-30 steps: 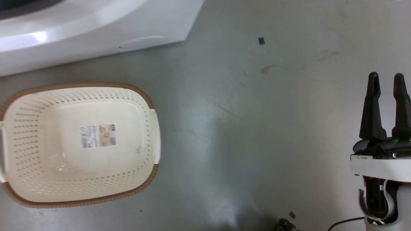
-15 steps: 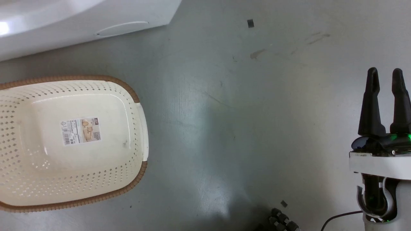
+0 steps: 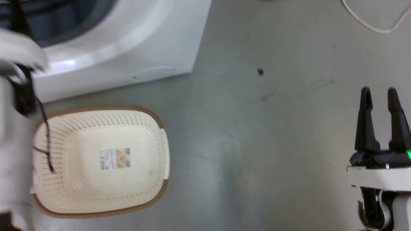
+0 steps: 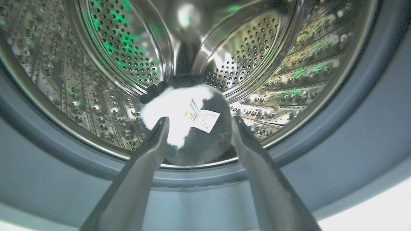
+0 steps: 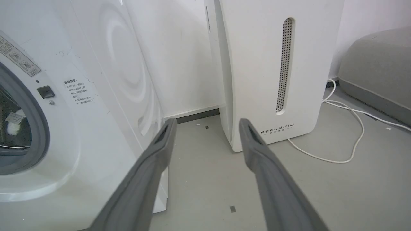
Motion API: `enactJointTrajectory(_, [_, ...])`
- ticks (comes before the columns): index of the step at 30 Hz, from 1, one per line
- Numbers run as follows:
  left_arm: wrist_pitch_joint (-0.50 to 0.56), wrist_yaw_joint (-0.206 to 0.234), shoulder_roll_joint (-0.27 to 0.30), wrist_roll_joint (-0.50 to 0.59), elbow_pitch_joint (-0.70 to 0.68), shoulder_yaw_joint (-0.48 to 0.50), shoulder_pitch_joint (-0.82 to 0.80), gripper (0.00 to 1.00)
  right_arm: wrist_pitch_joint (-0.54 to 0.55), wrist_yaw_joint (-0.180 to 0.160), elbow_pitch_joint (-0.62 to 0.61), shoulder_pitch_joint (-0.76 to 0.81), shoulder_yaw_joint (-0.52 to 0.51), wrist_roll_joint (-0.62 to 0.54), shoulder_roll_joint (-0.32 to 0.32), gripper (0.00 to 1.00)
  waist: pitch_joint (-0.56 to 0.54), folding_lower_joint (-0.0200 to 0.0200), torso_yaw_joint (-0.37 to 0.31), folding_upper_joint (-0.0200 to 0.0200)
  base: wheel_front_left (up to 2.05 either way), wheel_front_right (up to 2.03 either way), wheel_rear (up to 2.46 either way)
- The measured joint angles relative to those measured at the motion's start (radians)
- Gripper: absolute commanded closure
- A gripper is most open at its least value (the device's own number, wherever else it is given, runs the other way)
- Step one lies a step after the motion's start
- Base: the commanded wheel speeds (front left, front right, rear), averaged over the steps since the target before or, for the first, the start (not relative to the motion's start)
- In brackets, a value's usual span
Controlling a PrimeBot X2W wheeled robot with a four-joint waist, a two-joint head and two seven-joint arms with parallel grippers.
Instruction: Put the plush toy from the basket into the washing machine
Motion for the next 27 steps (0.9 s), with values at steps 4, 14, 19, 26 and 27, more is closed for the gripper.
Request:
enactJointTrajectory(4, [0.000, 0.020, -0.065, 0.016, -0.136, 0.025, 0.164, 0.00, 0.000, 0.000, 0.004, 0.046, -0.012, -0.034, 0.000, 0.00, -0.075, 0.0000, 0.040, 0.0000, 0.00, 0.00, 0.00])
enactJointTrajectory(14, [0.000, 0.069, -0.207, 0.135, -0.426, 0.057, 0.515, 0.00, 0.000, 0.000, 0.055, 0.122, -0.046, -0.116, 0.000, 0.00, -0.250, -0.0001, 0.144, 0.0000, 0.00, 0.00, 0.00])
enactJointTrajectory(19, [0.000, 0.063, -0.275, 0.158, -0.505, 0.073, 0.678, 0.00, 0.000, 0.000, 0.059, 0.165, -0.030, -0.157, 0.000, 0.00, -0.341, -0.0002, 0.178, 0.0000, 0.00, 0.00, 0.00])
enactJointTrajectory(26, [0.000, 0.035, -0.321, 0.212, -0.584, 0.093, 0.858, 0.00, 0.000, 0.000, 0.054, 0.227, -0.011, -0.203, 0.000, 0.00, -0.452, -0.0003, 0.229, 0.0000, 0.00, 0.00, 0.00])
enactJointTrajectory(27, [0.000, 0.032, -0.324, 0.217, -0.593, 0.098, 0.878, 0.00, 0.000, 0.000, 0.053, 0.234, -0.009, -0.205, 0.000, 0.00, -0.465, -0.0002, 0.237, 0.0000, 0.00, 0.00, 0.00])
